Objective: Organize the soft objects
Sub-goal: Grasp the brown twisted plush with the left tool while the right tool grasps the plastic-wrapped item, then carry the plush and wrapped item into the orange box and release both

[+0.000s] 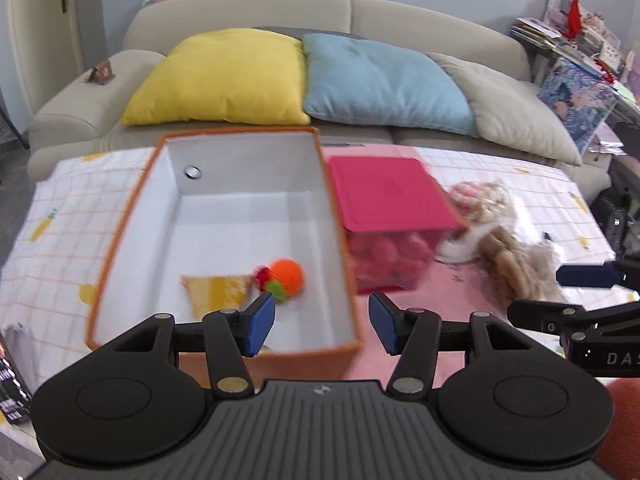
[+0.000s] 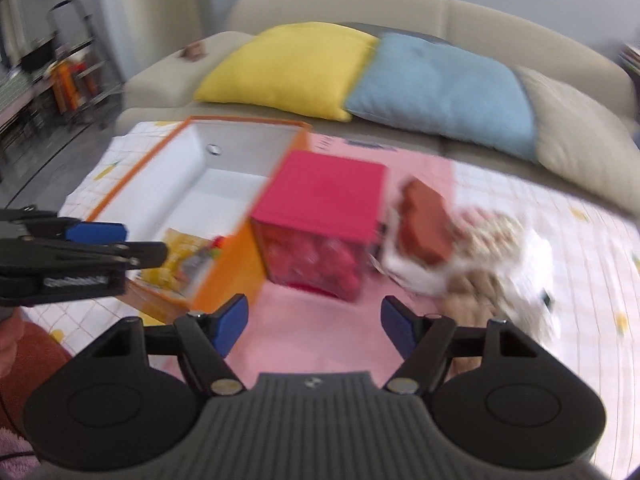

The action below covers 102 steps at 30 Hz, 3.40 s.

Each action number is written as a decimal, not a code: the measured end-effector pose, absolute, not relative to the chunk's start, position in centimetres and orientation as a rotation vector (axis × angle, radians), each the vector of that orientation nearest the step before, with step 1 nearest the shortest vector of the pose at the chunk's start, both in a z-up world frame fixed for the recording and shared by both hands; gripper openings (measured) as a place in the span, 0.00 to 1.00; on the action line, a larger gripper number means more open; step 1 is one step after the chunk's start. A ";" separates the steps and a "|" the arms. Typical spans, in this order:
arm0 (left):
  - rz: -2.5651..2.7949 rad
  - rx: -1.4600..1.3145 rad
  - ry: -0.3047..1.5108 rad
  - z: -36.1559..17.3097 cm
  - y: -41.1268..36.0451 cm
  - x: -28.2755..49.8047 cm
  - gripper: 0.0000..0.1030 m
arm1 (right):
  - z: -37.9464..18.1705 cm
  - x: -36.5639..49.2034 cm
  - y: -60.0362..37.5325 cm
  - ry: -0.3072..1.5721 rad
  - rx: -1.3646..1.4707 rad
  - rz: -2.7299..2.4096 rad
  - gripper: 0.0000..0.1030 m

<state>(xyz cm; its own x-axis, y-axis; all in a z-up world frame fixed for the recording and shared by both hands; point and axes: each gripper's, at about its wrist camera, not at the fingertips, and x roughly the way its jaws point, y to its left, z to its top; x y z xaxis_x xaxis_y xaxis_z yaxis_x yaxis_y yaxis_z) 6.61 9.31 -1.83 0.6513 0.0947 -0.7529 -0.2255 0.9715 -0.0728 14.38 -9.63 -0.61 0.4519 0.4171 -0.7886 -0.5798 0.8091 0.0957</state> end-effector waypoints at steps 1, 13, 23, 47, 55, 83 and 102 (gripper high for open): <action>0.171 -0.168 0.849 -2.0 8.8 6.4 0.62 | -1.0 14.2 -10.6 0.924 -0.185 0.600 0.70; 0.036 -0.140 0.885 -3.0 3.4 6.4 0.62 | -3.3 13.7 -19.2 0.950 -0.016 0.343 0.72; -0.070 -0.081 0.867 -3.7 0.0 9.4 0.62 | -4.6 15.4 -21.1 0.924 0.027 0.280 0.72; -0.173 -0.312 0.963 -10.9 -5.1 22.0 0.80 | -11.3 24.1 -25.6 0.968 0.089 0.170 0.61; -0.132 -0.376 1.049 -14.8 -5.2 24.2 0.82 | -13.8 25.2 -25.3 0.993 0.058 0.155 0.50; -0.178 -0.348 0.789 -6.1 -2.1 15.1 0.31 | -7.9 18.8 -23.3 0.899 0.012 0.236 0.25; 0.115 -0.337 0.576 2.0 8.8 6.8 0.31 | 0.9 13.1 -14.7 0.705 -0.075 0.512 0.25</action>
<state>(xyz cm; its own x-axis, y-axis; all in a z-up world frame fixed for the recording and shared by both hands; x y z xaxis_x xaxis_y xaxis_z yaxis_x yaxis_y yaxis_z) 6.80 8.77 2.02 0.8338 0.0135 -0.5519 -0.2002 0.9390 -0.2796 13.10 -14.72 0.90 0.6441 0.4240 -0.6366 -0.4739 0.8745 0.1030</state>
